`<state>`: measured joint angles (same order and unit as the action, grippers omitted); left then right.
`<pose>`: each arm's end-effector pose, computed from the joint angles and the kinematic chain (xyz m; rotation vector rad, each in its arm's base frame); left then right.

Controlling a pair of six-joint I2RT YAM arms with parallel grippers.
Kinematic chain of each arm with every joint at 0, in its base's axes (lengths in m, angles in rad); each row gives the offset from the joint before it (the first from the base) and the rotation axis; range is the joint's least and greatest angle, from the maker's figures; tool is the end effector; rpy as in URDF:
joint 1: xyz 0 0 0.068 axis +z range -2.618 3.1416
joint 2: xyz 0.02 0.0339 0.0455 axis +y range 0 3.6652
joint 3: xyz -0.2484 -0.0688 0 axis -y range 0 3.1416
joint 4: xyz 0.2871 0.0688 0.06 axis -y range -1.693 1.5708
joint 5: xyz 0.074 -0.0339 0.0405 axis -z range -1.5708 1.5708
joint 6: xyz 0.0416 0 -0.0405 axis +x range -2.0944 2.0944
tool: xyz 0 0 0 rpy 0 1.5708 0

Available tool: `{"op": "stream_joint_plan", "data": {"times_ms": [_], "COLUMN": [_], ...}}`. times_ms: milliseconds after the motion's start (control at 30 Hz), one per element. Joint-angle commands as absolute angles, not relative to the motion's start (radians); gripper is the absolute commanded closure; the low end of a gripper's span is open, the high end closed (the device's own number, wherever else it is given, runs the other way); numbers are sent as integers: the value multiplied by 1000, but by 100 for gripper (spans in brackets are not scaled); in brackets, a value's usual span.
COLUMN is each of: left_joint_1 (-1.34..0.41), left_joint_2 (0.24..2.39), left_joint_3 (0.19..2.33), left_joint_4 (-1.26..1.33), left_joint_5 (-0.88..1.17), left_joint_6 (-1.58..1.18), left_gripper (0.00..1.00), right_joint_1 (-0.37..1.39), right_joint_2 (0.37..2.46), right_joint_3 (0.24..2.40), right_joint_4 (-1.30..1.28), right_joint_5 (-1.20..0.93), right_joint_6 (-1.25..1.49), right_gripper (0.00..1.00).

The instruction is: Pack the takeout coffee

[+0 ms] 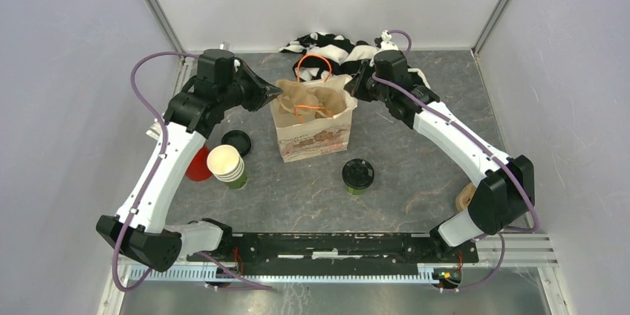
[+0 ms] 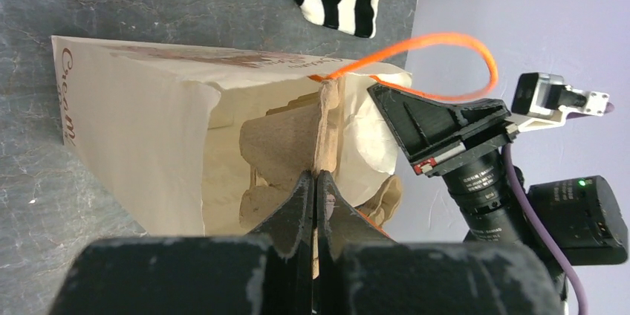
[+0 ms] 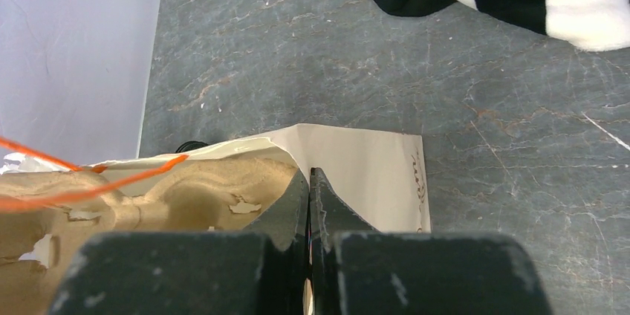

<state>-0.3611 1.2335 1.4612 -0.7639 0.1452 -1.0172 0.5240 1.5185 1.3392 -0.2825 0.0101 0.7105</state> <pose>0.2813 -0.1127 0.4123 -0.6384 2.1655 -0.9427 0.3497 0.2016 0.3179 0.2039 2.1096 0.7510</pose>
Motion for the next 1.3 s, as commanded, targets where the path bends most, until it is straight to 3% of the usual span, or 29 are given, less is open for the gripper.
{"op": "stream_joint_plan", "data": {"times_ms": [0,533,1267], "left_joint_1": [-363,-386,-385], "left_joint_2": [1252,1229,1223], "left_joint_3": [1447,1300,1278], "left_joint_4": [-725,-569,-567], "left_joint_5": [141,125,87], "left_joint_6": [-1055,-1060,-1029], "left_gripper": [98,98,98], "right_joint_1": [530,530,529], "right_joint_2": [1523,1533,1535], "right_joint_3": [1388,1387,1394], "right_joint_4": [-317,-299,-293], "right_joint_5": [44,57,70], "right_joint_6": [720,709,706], "right_gripper": [100,100,100]}}
